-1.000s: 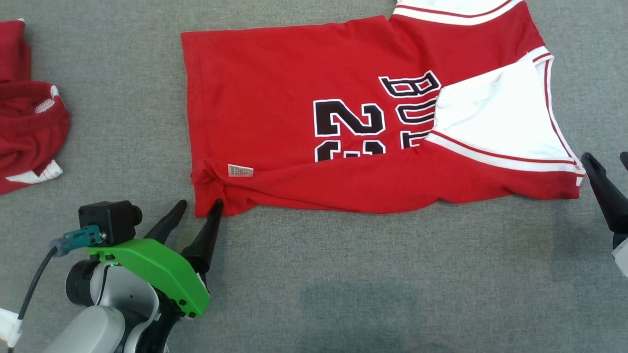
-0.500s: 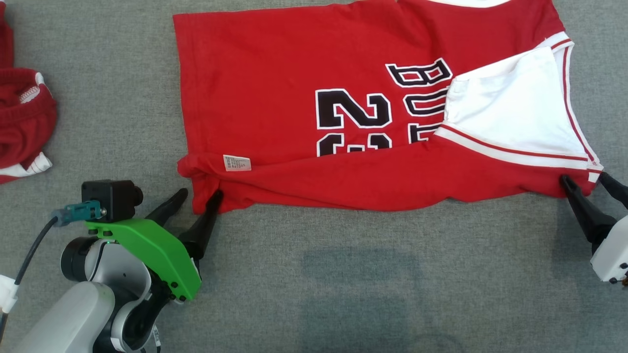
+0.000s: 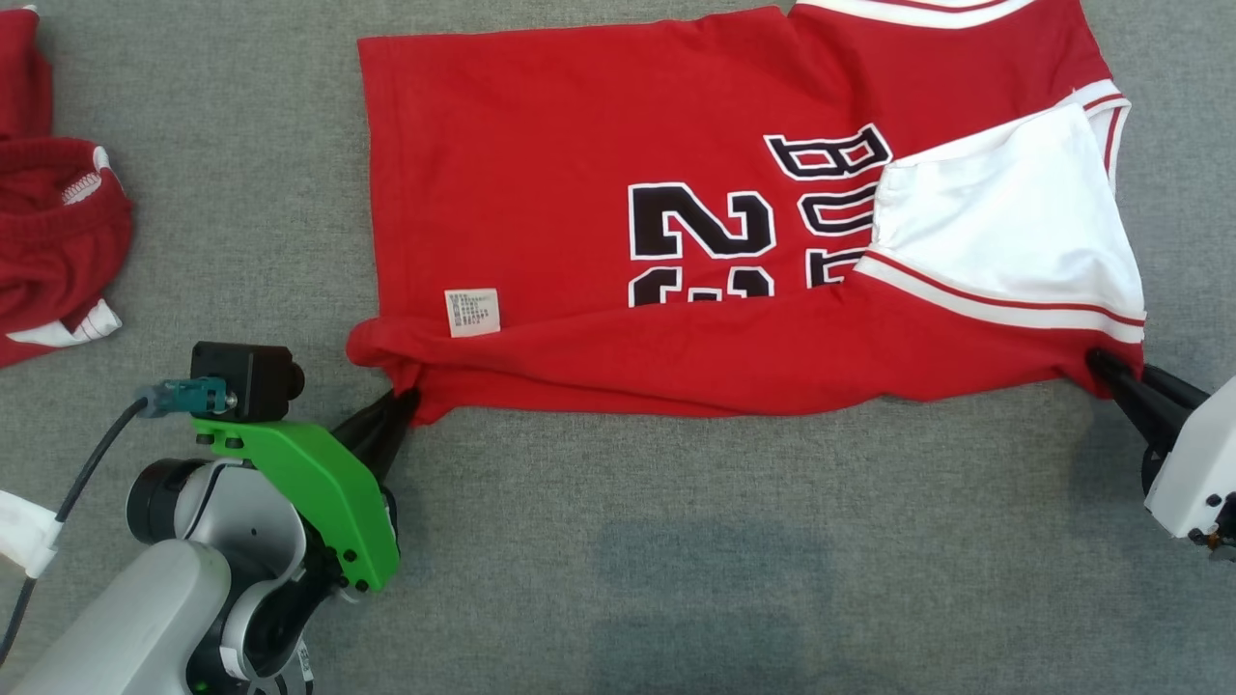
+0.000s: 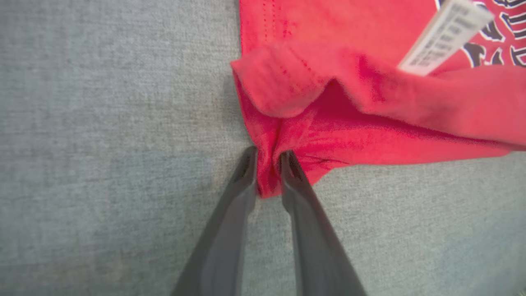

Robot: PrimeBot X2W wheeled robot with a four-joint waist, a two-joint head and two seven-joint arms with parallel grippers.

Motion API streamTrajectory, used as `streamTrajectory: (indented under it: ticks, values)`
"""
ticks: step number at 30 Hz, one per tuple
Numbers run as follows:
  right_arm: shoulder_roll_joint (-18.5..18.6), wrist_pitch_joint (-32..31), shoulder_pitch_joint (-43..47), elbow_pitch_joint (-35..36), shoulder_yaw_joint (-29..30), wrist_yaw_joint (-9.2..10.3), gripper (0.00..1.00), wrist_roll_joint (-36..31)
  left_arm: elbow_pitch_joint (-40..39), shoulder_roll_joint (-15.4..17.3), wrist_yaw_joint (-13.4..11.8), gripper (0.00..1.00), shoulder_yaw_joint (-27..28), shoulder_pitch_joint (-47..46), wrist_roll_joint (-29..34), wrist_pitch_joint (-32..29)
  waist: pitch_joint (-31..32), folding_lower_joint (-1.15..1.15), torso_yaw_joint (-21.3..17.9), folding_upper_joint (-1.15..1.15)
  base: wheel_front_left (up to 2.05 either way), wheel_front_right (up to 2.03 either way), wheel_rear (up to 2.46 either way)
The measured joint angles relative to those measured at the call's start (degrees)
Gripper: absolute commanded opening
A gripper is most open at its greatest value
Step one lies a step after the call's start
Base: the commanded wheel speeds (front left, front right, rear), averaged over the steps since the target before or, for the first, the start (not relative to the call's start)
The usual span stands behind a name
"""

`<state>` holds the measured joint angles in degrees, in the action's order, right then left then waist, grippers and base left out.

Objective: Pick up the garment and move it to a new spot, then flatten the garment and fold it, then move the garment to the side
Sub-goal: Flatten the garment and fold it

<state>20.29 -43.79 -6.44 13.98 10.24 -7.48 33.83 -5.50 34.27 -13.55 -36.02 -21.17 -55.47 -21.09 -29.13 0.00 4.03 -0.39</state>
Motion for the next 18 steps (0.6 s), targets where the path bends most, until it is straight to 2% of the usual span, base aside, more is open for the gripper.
streamTrajectory:
  ticks: [4, 9, 13, 18]
  values:
    - [1.01, -2.34, 1.14, 0.19, 1.19, -0.01, 0.00, 2.25, -0.78, 1.04, 0.46, 0.00, 0.15, 0.72, -1.33, -0.89, 1.13, 0.00, 0.00, 0.00, 0.00, 0.00, 0.00]
    - [2.47, -8.35, 4.03, 3.48, 4.11, -0.01, 0.00, 9.68, -7.40, 6.05, 0.49, 0.00, 1.75, 3.33, -3.18, -3.49, 2.98, 0.00, -0.08, 0.00, 0.00, 0.00, 0.00]
    - [4.27, -12.24, 7.45, 5.63, 7.23, -0.01, 0.00, 12.15, -13.88, 9.64, -1.08, 0.00, 3.05, 6.70, -5.12, -5.06, 4.06, 0.00, -0.53, 0.00, 0.00, 0.00, 0.00]
    - [3.81, -11.81, 10.31, 6.90, 8.40, -0.01, 0.00, 12.80, -18.07, 10.12, -3.12, 0.00, 3.14, 13.05, -6.60, -3.42, 3.67, 0.00, -1.39, 0.00, 0.00, 0.00, 0.00]
